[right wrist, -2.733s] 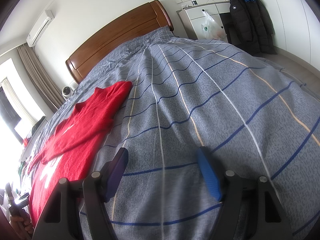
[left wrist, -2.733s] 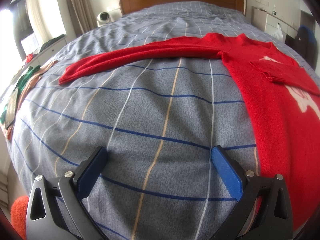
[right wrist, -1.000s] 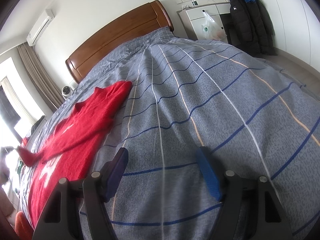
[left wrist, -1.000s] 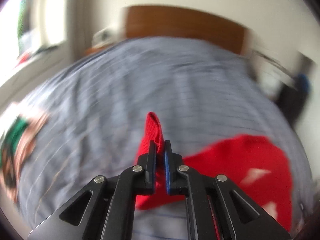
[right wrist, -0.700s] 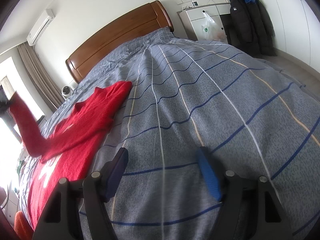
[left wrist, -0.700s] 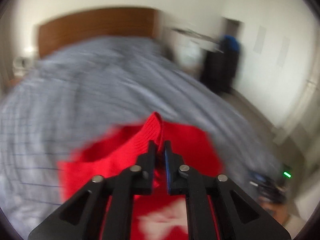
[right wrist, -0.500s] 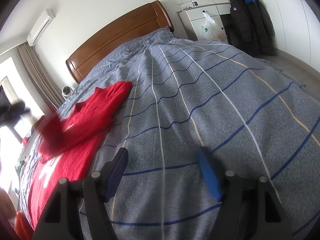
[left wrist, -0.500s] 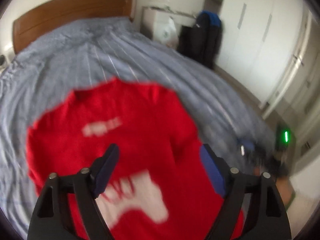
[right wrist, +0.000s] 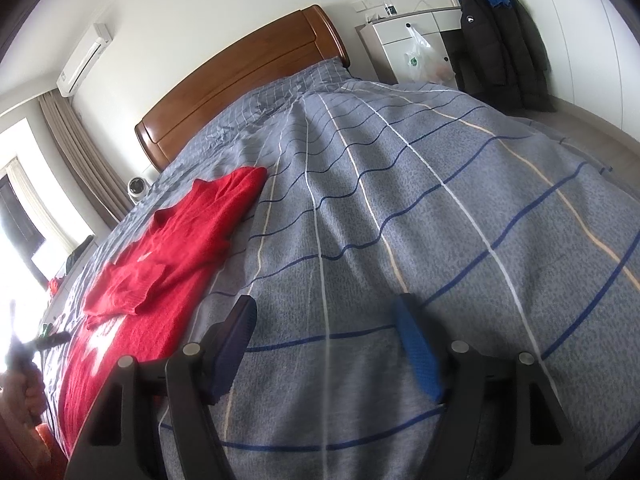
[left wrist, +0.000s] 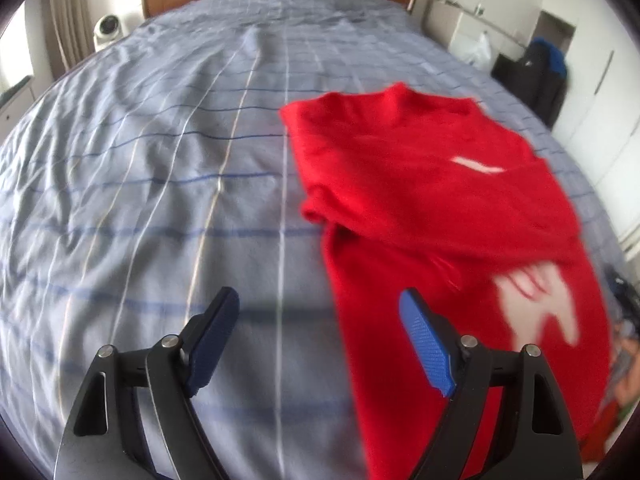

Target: Fold small clothes

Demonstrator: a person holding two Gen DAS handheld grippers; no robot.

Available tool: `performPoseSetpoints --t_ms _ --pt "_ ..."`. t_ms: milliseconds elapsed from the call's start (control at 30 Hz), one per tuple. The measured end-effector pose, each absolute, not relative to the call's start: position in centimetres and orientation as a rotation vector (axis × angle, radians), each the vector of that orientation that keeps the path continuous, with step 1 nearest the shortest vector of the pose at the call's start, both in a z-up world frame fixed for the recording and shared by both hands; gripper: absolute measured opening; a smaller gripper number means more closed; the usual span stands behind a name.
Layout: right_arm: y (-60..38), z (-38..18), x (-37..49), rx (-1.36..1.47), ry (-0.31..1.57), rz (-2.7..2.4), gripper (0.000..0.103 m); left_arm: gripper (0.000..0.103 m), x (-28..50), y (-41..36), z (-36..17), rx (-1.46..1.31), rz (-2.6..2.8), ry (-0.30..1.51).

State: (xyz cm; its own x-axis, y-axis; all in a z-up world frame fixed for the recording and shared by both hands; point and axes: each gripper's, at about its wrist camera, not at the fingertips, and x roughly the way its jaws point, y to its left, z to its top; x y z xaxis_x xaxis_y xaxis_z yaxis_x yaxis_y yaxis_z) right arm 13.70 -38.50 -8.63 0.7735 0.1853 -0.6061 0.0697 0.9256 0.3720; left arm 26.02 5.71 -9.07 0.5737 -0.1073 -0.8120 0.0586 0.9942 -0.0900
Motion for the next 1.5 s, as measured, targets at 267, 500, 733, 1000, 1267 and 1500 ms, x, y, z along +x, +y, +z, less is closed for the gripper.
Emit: performPoseSetpoints --t_ms 267,500,733,1000,1267,1500 --pt "-38.1 -8.6 14.0 0.377 0.700 0.054 0.071 0.001 27.5 6.9 -11.6 -0.098 0.094 0.825" --pt "-38.2 -8.7 14.0 0.389 0.688 0.063 0.071 0.003 25.8 10.5 -11.8 -0.250 0.103 0.870" --pt "-38.4 -8.7 13.8 0.393 0.686 0.066 0.071 0.081 20.1 11.7 -9.5 -0.258 0.077 0.826" --pt "-38.6 -8.6 13.6 0.401 0.679 0.071 0.071 0.090 18.3 13.6 -12.0 -0.159 0.161 0.828" --pt "-38.5 -8.6 13.7 0.396 0.685 0.068 0.071 0.100 18.1 13.7 -14.6 -0.105 0.177 0.778" --pt "-38.5 -8.6 13.7 0.393 0.687 0.066 0.071 0.101 17.4 13.6 -14.6 -0.095 0.184 0.765"
